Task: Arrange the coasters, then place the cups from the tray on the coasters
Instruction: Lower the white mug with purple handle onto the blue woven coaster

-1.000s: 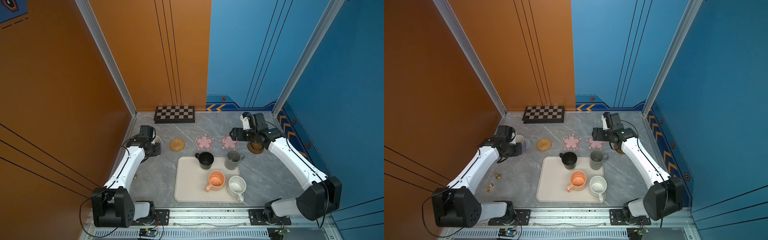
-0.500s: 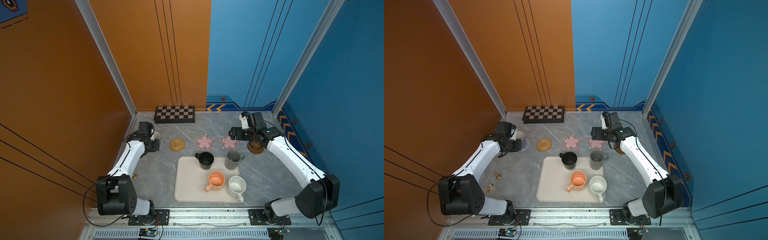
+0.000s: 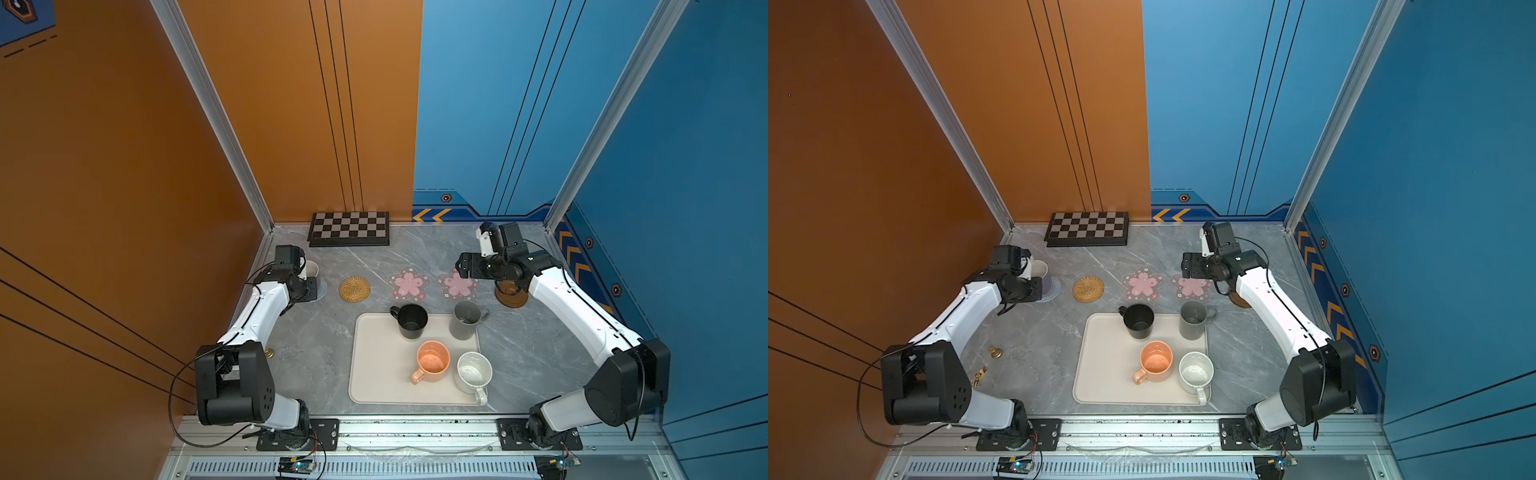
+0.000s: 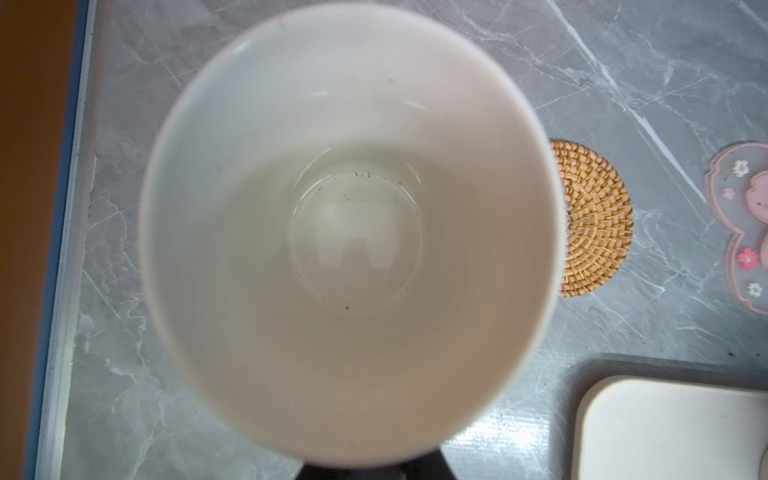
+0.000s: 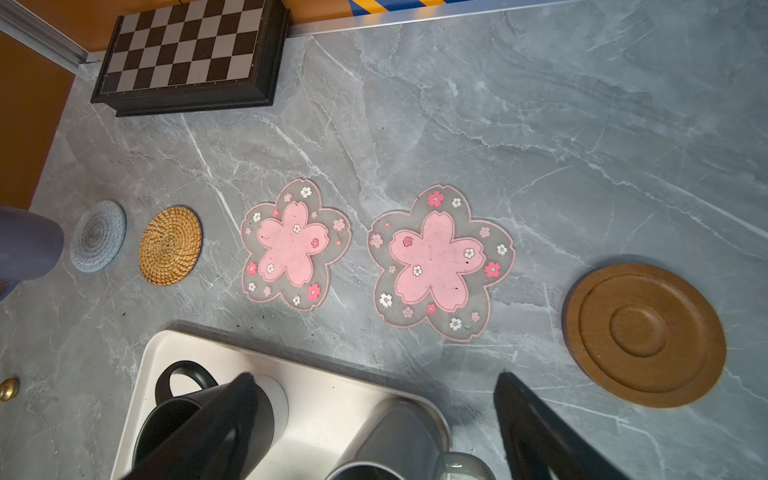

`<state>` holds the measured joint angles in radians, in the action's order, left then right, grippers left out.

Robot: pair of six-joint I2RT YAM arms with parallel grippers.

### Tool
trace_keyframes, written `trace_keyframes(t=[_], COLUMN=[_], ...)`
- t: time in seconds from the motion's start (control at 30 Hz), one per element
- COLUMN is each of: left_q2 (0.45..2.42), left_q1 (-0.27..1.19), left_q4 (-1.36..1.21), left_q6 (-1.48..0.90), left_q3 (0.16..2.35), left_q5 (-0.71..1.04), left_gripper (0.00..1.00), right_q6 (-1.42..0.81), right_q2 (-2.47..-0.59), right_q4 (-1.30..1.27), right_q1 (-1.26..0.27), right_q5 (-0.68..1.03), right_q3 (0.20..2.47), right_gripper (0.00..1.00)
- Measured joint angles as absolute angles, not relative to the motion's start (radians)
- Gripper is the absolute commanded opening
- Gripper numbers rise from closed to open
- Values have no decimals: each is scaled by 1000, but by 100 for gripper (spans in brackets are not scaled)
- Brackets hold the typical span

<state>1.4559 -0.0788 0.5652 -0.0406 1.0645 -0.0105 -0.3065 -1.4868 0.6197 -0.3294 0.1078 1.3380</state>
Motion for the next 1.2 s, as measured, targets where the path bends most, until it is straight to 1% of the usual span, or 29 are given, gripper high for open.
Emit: trace_keyframes(t=[0.67,1.2], left_q2=[1491,1517], left_q1=[-90,-105], left_q4=[489,450], left_q6=[-30,-31], left_q3=[1000,1000], left_q5=[3,14], left_gripper=[0,0], right_q6=[-303,-303], right_q2=[-1487,-1487], right_q4=[620,620], right_q1=[-329,-329], right_q5=[100,93], right_q3=[1336,1328], right_gripper=[92,91])
